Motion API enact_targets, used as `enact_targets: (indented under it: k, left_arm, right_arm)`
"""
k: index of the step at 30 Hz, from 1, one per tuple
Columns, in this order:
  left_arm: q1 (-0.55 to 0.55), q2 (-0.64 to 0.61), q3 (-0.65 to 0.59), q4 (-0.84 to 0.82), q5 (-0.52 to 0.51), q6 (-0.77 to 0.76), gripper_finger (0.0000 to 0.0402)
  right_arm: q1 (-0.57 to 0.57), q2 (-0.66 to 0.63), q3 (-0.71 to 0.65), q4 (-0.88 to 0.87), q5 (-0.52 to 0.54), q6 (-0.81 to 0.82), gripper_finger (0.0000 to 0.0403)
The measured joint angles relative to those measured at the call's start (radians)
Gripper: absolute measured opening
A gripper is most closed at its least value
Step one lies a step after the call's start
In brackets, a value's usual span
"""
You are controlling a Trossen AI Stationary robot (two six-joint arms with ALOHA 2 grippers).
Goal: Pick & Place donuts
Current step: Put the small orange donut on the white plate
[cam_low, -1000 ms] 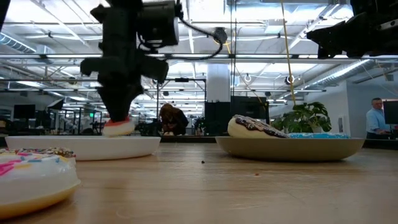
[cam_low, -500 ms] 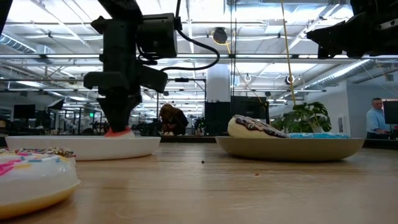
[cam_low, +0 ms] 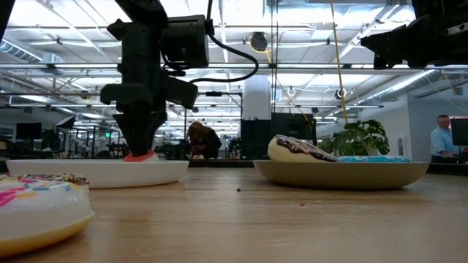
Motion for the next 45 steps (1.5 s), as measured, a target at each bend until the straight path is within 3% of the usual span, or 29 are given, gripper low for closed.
enact_targets:
  k: [10,19,26,32,37,45]
  left_arm:
    - [0.008,0.0,0.002,-0.02,-0.008,-0.016,0.0201]
    - [0.008,0.0,0.111,-0.13,-0.012,0.004,0.0256]
    - [0.001,0.0,0.113,-0.099,-0.008,0.004,0.0261]
    - [-0.049,0.0,0.113,-0.217,-0.059,-0.022,0.0244]
    - [-0.043,0.0,0.113,-0.21,-0.072,-0.052,0.0235]
    - [-0.046,0.0,0.113,-0.159,-0.083,-0.06,0.0245]
  right_arm:
    - [0.0,0.0,0.0,0.0,0.0,0.0,0.0]
    - [0.0,0.0,0.0,0.0,0.0,-0.004,0.0]
    - [0.0,0.0,0.0,-0.001,0.0,-0.004,0.0]
    - [0.0,0.001,0.0,-0.001,0.0,-0.004,0.0]
    - [0.0,0.008,0.0,0.005,-0.001,-0.012,0.0]
    - [0.0,0.151,0.033,0.11,-0.002,0.001,0.0]
